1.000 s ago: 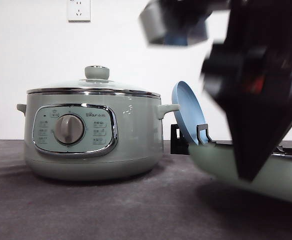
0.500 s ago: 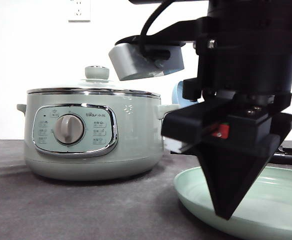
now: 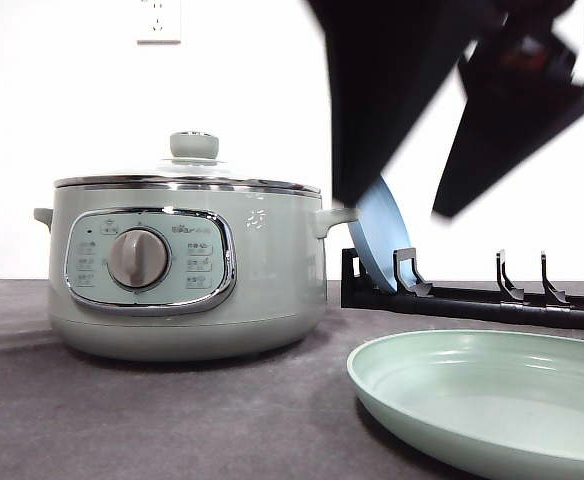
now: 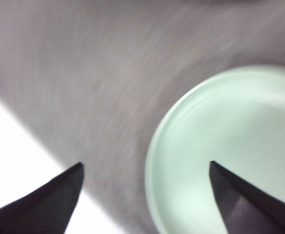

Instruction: Transfer potato from steamer to green plate

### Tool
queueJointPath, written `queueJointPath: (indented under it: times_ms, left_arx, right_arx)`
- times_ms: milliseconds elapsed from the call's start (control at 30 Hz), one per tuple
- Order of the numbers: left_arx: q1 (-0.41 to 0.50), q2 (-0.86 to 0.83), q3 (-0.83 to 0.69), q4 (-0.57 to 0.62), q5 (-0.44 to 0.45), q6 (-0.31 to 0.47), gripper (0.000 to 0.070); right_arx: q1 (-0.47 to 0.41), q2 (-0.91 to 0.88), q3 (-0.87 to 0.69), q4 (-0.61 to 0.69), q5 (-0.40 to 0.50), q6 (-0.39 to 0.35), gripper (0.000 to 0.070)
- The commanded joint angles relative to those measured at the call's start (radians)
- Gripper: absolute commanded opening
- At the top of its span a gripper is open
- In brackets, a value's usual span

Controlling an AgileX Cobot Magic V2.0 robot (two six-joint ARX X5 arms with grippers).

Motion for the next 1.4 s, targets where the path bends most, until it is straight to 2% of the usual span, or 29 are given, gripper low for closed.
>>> queueJointPath:
  times_ms: [0,133,333,500,600,700,933,1133,1367]
  left_arx:
    - [-0.004,0.006,0.023,0.006,0.007,0.008,0.07]
    - [-0.004,0.006,0.023,0.005,0.007,0.008,0.07]
    - [-0.004,0.006,0.023,0.003,0.007,0.008,0.07]
    - [-0.004,0.006,0.023,0.002,0.007,0.009,0.07]
    - [-0.004,0.006,0.023,0.001,0.007,0.008,0.07]
    - [-0.004,0.006,0.023,-0.004,0.007,0.005,0.07]
    - [-0.004,0.02,0.056,-0.061,-0.01,0.019,0.07]
    - [-0.004,0.109,0.191,-0.184,-0.117,0.084,0.07]
    - [-0.012,0.294,0.372,-0.288,-0.148,0.099,0.07]
  right_arx:
    - [-0.025,-0.034,0.025,0.006,-0.018,0.018,0.055]
    - [-0.148,-0.15,0.032,0.017,-0.076,0.003,0.0551]
    - [-0.317,-0.303,0.032,0.028,-0.131,-0.089,0.0551]
    - [-0.402,-0.411,0.032,0.028,-0.149,-0.113,0.0551]
    - [-0.416,-0.463,0.032,0.023,-0.149,-0.11,0.0571]
    - [-0.416,-0.5,0.032,0.009,-0.15,-0.095,0.063]
    - [-0.416,-0.543,0.032,0.013,-0.211,-0.045,0.063]
    - [-0.416,-0.542,0.032,0.019,-0.22,-0.05,0.063]
    - [-0.416,-0.55,0.041,0.028,-0.22,-0.057,0.063]
